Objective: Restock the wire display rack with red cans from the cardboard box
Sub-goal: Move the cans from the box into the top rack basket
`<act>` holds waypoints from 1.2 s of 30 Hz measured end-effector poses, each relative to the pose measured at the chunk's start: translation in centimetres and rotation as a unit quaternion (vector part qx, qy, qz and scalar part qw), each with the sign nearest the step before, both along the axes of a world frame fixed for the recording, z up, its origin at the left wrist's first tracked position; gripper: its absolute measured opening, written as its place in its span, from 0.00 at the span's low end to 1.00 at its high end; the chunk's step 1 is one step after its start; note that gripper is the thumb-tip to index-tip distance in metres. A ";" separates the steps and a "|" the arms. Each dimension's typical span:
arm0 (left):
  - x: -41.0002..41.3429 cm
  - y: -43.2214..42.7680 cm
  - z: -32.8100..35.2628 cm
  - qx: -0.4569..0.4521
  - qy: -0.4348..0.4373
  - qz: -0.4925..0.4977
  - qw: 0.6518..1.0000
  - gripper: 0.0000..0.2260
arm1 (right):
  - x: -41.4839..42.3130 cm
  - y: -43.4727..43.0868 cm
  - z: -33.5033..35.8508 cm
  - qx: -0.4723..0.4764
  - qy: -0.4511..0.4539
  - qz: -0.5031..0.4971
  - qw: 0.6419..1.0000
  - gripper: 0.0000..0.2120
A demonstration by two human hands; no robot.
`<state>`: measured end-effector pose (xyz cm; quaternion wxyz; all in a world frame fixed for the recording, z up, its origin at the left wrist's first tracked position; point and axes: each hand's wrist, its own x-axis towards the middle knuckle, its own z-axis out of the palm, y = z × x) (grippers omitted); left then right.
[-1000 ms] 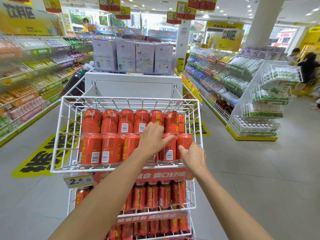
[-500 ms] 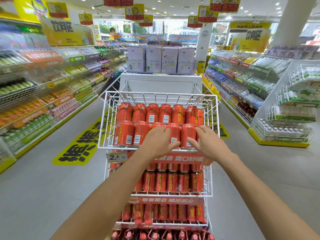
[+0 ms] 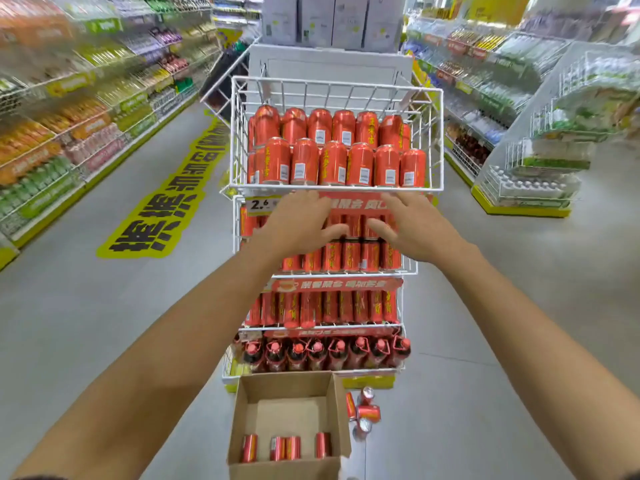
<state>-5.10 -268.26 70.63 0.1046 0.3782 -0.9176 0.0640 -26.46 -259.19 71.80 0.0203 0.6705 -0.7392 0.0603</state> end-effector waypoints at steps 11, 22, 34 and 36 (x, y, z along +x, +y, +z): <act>5.2 1.6 -10.0 0.096 -0.010 0.030 0.995 0.28 | 6.2 -0.4 -11.3 0.059 -0.050 0.071 0.994 0.36; 9.5 4.1 -42.5 0.354 -0.115 0.112 0.921 0.26 | 11.2 0.6 -44.8 0.278 -0.113 0.078 0.951 0.31; 12.1 5.7 -87.3 0.482 -0.148 0.174 0.846 0.26 | 15.0 1.5 -89.6 0.436 -0.134 0.020 0.890 0.27; 11.8 5.1 -93.1 0.499 -0.144 0.190 0.833 0.27 | 15.1 0.6 -94.8 0.452 -0.129 0.001 0.883 0.28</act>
